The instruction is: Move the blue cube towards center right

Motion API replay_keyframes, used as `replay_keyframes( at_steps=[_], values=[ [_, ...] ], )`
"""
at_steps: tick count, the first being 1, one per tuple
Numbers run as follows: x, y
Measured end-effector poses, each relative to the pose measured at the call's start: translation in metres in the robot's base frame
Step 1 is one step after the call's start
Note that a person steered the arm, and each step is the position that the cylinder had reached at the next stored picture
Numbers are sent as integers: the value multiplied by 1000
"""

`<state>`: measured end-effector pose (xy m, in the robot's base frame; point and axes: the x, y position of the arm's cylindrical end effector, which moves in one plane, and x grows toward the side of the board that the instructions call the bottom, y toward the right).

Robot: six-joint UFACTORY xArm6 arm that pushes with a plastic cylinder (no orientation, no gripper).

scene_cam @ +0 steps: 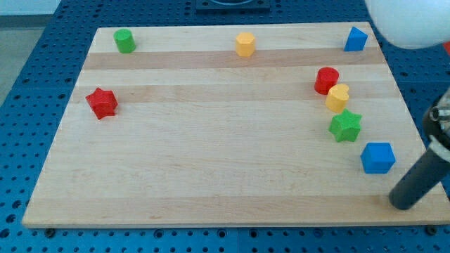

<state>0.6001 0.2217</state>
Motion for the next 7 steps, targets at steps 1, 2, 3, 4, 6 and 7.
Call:
replay_keyframes(
  at_steps=[1,2,3,4,6,7],
  values=[
    [0,-15],
    [0,-16],
    [-10,-16],
    [-30,-16],
    [-68,-24],
    [-86,-24]
  ],
)
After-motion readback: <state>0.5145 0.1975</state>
